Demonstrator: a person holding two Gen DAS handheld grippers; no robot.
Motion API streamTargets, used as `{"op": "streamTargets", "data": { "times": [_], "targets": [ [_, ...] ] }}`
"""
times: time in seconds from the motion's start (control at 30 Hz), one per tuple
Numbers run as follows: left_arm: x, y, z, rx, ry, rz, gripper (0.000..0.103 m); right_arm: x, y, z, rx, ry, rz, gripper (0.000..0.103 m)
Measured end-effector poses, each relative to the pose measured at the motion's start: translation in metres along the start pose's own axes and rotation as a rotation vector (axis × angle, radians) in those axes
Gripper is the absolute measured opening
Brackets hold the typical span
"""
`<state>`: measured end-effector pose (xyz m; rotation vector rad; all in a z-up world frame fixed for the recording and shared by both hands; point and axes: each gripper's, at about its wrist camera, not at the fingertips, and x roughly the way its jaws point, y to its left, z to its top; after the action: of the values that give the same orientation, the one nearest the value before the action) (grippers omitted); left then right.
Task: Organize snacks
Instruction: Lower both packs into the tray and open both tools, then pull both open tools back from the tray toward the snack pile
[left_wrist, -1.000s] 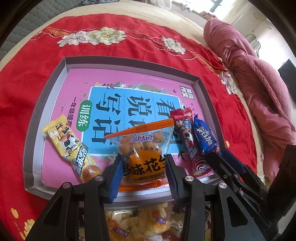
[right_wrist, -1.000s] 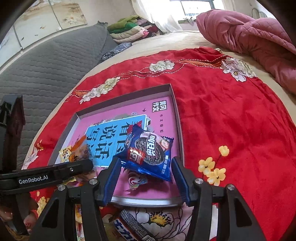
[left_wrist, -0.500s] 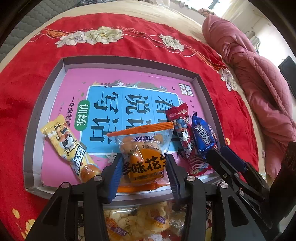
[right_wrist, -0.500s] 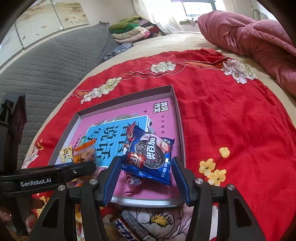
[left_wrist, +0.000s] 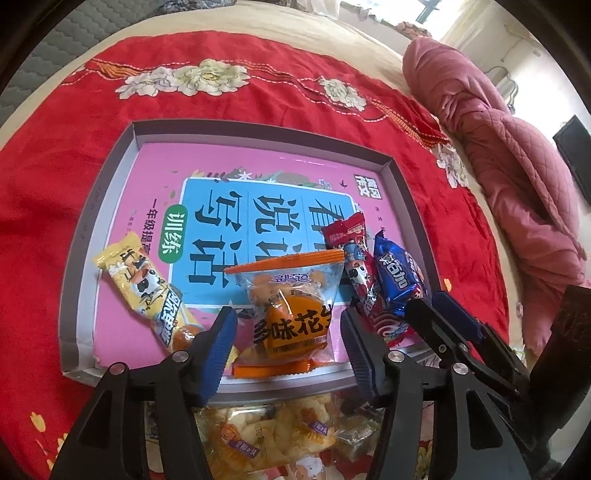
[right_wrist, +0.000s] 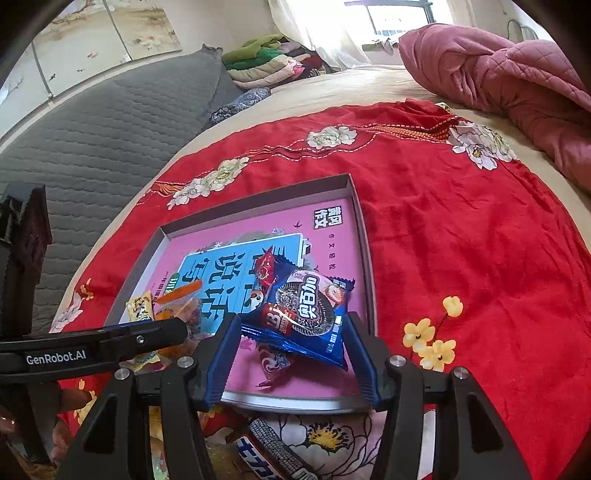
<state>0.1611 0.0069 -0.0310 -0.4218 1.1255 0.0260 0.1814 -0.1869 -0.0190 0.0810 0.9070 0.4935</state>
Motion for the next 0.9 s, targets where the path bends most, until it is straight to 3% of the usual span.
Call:
{"op": "streamTargets", "data": {
  "times": [0.33, 0.9],
  "targets": [
    [-0.014, 0.008, 0.001, -0.024, -0.019, -0.01, 0.063, -0.005, 0.001, 0.003, -0.003, -0.021, 0.003, 0.057],
    [-0.046, 0.029, 0.005, -0.053, -0.077, -0.002, 0.065, -0.02, 0.008, 0.007, -0.026, -0.085, 0.032, 0.069]
  ]
}}
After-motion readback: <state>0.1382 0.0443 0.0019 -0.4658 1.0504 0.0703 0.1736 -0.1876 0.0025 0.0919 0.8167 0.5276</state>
